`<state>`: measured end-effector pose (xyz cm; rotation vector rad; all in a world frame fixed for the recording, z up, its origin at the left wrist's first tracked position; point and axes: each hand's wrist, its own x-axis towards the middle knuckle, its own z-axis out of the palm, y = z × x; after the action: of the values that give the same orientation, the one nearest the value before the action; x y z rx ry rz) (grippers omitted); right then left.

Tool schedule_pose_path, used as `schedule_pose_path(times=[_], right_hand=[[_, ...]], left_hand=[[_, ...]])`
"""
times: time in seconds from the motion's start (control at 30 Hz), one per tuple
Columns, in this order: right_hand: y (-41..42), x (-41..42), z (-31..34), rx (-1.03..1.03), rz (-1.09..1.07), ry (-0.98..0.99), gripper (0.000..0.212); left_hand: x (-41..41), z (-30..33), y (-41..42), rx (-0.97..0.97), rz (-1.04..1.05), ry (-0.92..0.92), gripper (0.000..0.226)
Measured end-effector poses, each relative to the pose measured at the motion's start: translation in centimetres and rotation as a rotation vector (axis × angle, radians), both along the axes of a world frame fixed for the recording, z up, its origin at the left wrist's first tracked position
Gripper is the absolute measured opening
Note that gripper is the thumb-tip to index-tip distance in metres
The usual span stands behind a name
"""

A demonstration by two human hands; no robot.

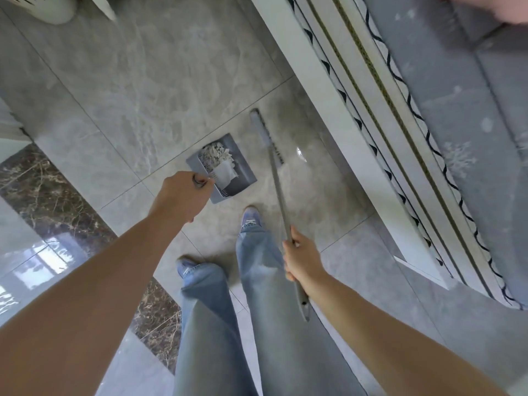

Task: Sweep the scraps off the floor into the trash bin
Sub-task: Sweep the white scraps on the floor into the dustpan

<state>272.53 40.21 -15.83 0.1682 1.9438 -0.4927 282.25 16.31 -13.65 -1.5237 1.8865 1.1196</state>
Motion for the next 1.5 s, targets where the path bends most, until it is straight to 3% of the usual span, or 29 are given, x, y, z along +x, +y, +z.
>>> schedule_pose_path(times=[0.13,0.27,0.37,0.53,0.77,0.9,1.03,1.17,1.27,1.3,1.37,1.5], right_hand=[[0.0,-7.0,-3.8,0.144,0.135,0.206,0.050],[-4.5,-10.2,-6.5,0.205,0.053,0.160,0.041],[-7.2,-7.0,-5.9,0.219,-0.016,0.061,0.040],[-4.7,0.2,-3.4,0.037,0.145,-0.141,0.046],[-2.7,3.6,1.5,-0.090,0.123,-0.053,0.045],[-4.7,1.4,-0.4,0.008,-0.051,-0.023,0.048],[-7.7,-1.2,-3.0,0.187,-0.193,-0.097,0.028],[-10.5,1.0,-0.9,0.119,-0.221,-0.220,0.027],[-11.3,4.2,0.5,0.148,-0.370,-0.245,0.024],[-11.5,5.6,1.2,0.093,-0.378,-0.211,0.013],[-12.0,8.0,2.1,0.035,-0.395,-0.084,0.025],[-13.8,10.2,2.1,-0.049,-0.386,0.086,0.027]], left_hand=[[-0.3,-0.1,0.5,-0.016,0.004,0.014,0.042],[-0.1,-0.1,-0.8,-0.040,0.007,-0.002,0.039],[0.4,-0.1,-1.6,-0.042,0.001,-0.038,0.039],[1.0,0.2,-1.0,-0.028,0.002,-0.063,0.034],[2.1,1.2,0.7,-0.001,0.076,-0.049,0.033],[1.9,0.2,1.1,-0.033,0.030,-0.040,0.039],[2.3,0.0,-0.5,0.009,0.076,-0.002,0.035],[2.7,-0.2,-1.3,0.042,0.046,0.029,0.032],[3.5,0.1,-1.6,0.084,0.047,0.043,0.033],[4.2,0.3,-2.1,0.084,0.039,0.042,0.033],[6.3,0.5,-3.3,0.055,0.008,0.025,0.031],[12.1,1.3,-7.4,0.030,-0.035,-0.005,0.033]])
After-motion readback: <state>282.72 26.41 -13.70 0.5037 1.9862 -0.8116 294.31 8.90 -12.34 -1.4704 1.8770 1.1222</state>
